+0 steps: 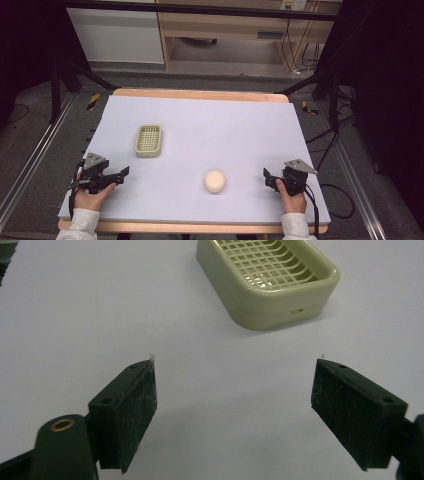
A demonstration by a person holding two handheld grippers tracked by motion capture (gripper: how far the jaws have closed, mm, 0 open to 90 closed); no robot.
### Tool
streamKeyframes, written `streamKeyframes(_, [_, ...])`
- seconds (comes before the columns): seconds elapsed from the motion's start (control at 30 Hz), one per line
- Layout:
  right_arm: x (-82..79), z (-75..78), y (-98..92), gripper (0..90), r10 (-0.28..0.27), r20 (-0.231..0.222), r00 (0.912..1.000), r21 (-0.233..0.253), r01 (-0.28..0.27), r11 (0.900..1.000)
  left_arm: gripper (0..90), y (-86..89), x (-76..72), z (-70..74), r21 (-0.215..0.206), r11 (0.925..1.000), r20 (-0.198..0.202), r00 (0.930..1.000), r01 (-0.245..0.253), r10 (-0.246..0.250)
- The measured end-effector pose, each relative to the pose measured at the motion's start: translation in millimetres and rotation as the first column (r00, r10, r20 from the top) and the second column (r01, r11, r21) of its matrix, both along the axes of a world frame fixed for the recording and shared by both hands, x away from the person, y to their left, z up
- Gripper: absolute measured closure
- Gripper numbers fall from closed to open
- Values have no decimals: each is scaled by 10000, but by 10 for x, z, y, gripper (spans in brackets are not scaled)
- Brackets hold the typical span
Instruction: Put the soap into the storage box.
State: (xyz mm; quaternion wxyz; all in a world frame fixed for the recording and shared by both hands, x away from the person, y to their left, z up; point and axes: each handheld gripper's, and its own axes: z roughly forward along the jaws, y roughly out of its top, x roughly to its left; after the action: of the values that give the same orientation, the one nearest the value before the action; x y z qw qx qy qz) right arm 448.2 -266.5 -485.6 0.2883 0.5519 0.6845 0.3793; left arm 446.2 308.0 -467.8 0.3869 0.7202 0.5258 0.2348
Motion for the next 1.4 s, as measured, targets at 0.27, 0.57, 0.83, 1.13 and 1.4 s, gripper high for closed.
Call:
streamKeyframes(0.27, [5,-7,21,41,76,-32,10000,-221,-76,9997,193,-104,-24,23,-145,9992,117,9992,374,-373])
streamKeyframes(0.57, [12,-11,23,42,14,-91,10000,-220,-16,9998,196,-195,-47,41,-67,9968,182,9967,797,-795])
streamKeyframes(0.83, [13,-12,25,42,-29,-104,9999,-253,26,9997,206,-289,-69,62,27,9939,322,9934,1098,-1099])
streamKeyframes(1.13, [10,-11,14,42,-103,-63,9999,-189,102,9998,207,-415,-75,88,56,9906,418,9897,1369,-1370])
streamKeyframes(1.4, [9,-11,12,42,-100,-72,9999,-156,99,9998,213,-480,-77,113,-120,9901,490,9890,1401,-1394])
